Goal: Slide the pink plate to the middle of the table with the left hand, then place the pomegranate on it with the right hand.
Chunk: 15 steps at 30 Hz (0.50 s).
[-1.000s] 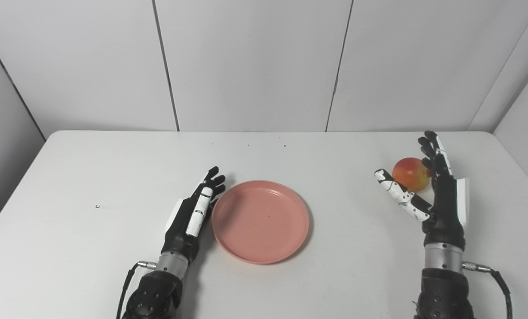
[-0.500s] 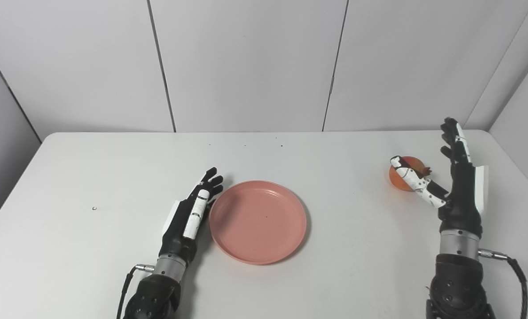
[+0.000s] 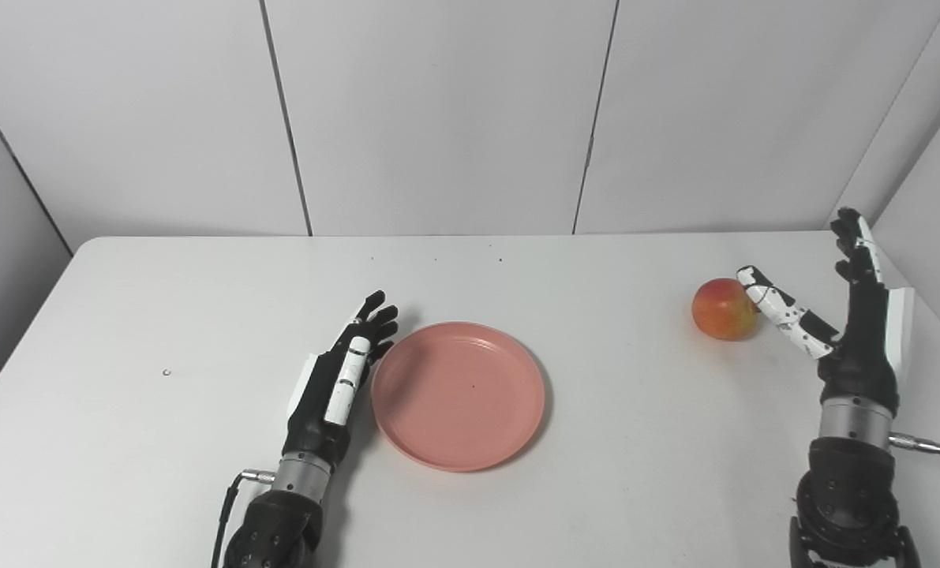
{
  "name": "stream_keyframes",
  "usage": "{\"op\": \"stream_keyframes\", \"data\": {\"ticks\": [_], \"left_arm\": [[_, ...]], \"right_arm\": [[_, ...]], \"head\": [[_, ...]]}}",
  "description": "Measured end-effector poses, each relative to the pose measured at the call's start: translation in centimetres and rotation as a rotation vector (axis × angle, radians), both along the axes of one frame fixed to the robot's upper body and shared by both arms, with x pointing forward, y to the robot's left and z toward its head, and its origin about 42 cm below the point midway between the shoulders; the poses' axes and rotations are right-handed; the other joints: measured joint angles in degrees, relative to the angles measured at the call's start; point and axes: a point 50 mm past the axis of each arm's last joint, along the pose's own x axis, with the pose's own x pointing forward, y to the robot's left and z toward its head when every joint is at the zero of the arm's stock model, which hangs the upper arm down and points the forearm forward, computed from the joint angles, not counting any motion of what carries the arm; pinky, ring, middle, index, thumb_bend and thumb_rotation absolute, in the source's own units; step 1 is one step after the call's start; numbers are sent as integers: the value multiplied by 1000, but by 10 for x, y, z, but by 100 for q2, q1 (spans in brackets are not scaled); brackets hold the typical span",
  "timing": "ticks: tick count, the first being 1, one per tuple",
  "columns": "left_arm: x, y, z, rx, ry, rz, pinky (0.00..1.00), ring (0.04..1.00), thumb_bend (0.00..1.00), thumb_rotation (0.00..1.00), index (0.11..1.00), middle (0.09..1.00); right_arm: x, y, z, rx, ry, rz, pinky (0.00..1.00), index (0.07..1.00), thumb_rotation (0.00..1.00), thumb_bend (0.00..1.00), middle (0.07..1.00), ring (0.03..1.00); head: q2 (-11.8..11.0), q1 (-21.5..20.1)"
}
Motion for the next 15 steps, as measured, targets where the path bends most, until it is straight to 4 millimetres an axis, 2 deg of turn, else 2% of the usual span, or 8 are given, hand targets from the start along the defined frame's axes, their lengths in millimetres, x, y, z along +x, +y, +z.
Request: {"op": "stream_keyframes", "data": {"ticks": [7,9,15], "left_arm": [[7,5,3,-86,-16,24,906,924,408,1000,911,921],[9,6,3,-94,-14,23,915,926,404,1000,915,924],[9,6,2,-79,-8,22,913,925,409,1000,926,927]], "right_arm": [[1,-1,-2,7,10,-1,883,892,451,656,889,912],[1,-1,-3,8,21,-7,890,896,476,660,892,916],[2,-4,-3,2,34,-11,901,898,470,680,891,918]], "head": [[-9,-26],[-9,-26],[-9,-35]]}}
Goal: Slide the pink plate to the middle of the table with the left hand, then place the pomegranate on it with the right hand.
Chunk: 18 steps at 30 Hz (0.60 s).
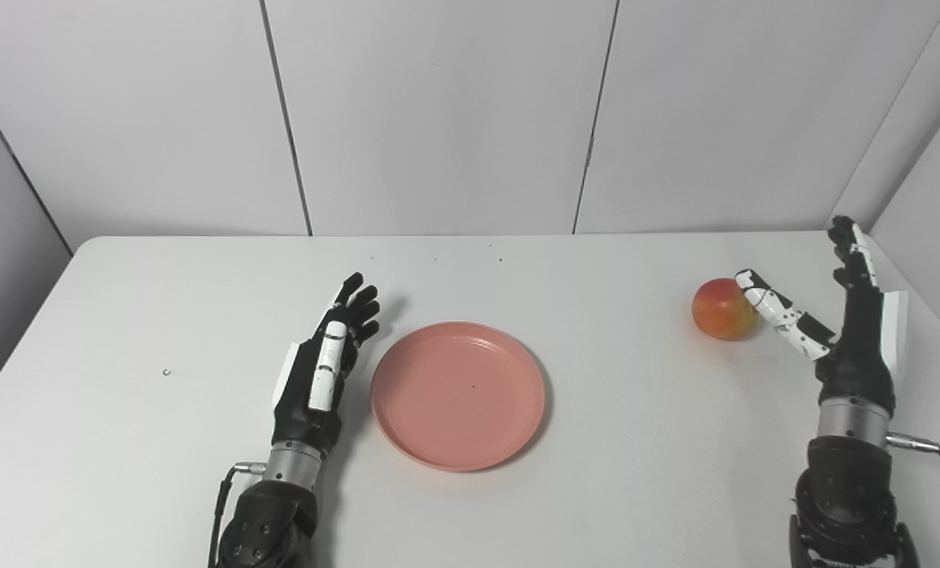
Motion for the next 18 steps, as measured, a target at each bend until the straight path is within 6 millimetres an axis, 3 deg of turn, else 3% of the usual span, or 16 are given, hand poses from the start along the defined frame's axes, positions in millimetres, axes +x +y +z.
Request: {"op": "stream_keyframes", "data": {"ticks": [18], "left_arm": [[7,-1,-2,96,11,-5,886,903,421,1000,899,907]], "right_arm": [[17,-9,-1,-46,83,31,832,909,431,740,895,888]], "head": [[0,-53]]}}
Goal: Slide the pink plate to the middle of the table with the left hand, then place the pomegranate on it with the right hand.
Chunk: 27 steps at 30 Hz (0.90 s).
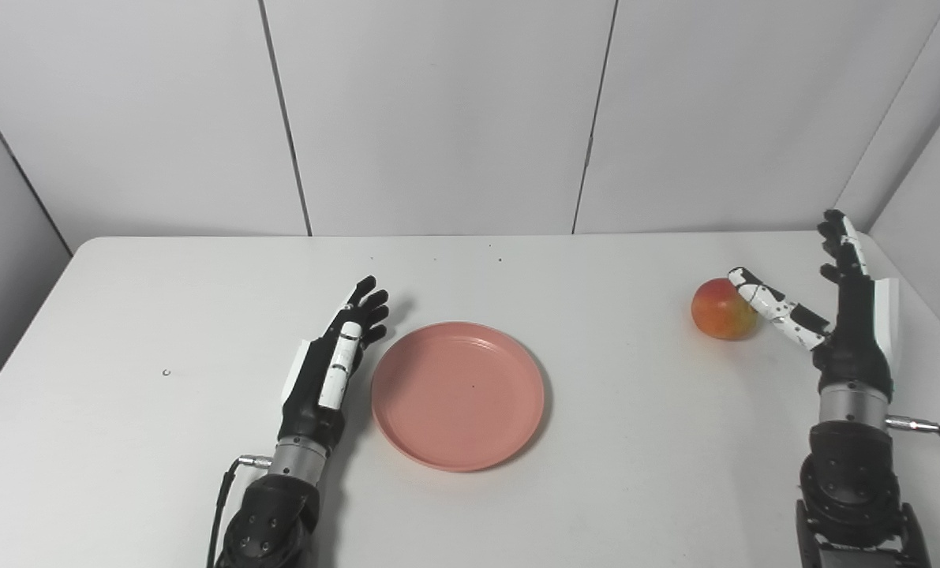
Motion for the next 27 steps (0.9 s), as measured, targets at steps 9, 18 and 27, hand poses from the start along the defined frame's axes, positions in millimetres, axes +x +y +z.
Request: {"op": "stream_keyframes", "data": {"ticks": [9,18,27], "left_arm": [[1,0,0,14,-2,-2,881,901,434,1000,899,907],[1,0,0,31,-1,-2,875,897,432,1000,899,906],[1,0,-1,34,16,-1,871,893,425,1000,898,903]], "right_arm": [[20,-9,-1,-43,103,22,827,913,388,850,904,884],[40,-13,-28,-49,230,27,818,921,395,904,908,891],[58,-13,-43,-80,312,25,783,917,411,893,932,896]], "head": [[0,0],[9,9],[0,9]]}}
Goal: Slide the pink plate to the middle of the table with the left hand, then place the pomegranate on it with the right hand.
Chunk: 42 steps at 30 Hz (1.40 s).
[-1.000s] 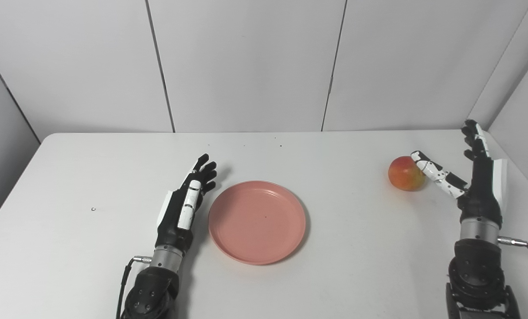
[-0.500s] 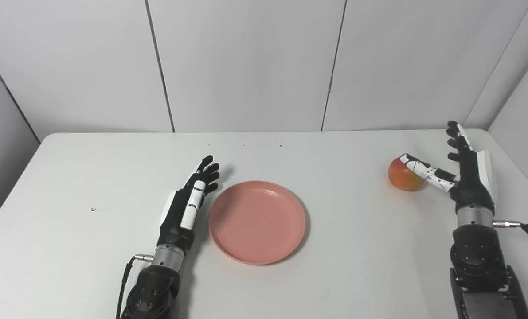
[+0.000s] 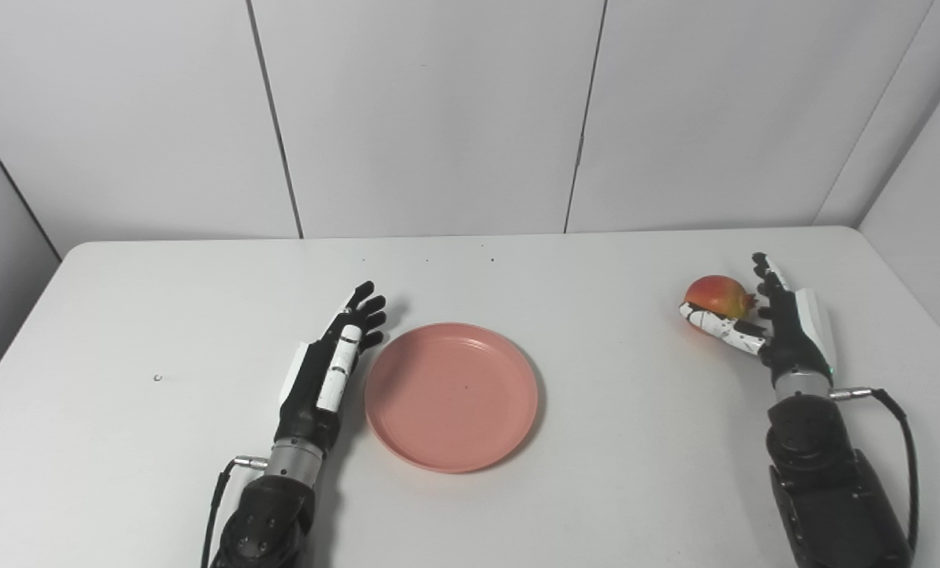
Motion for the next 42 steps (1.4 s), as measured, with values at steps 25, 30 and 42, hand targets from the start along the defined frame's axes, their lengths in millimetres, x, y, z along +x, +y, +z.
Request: {"op": "stream_keyframes", "data": {"ticks": [25,30,42], "left_arm": [[0,0,0,1,5,-1,880,900,428,1000,904,906],[0,0,0,1,7,-1,874,897,428,1000,903,903],[0,-1,-1,6,17,-2,876,899,430,1000,905,906]], "right_arm": [[36,-6,3,-64,31,2,683,827,158,886,791,770],[36,-9,5,-54,26,12,560,761,112,863,703,664],[34,-3,5,-66,23,43,385,529,0,519,489,410]], "head": [[0,17],[9,18],[18,26]]}}
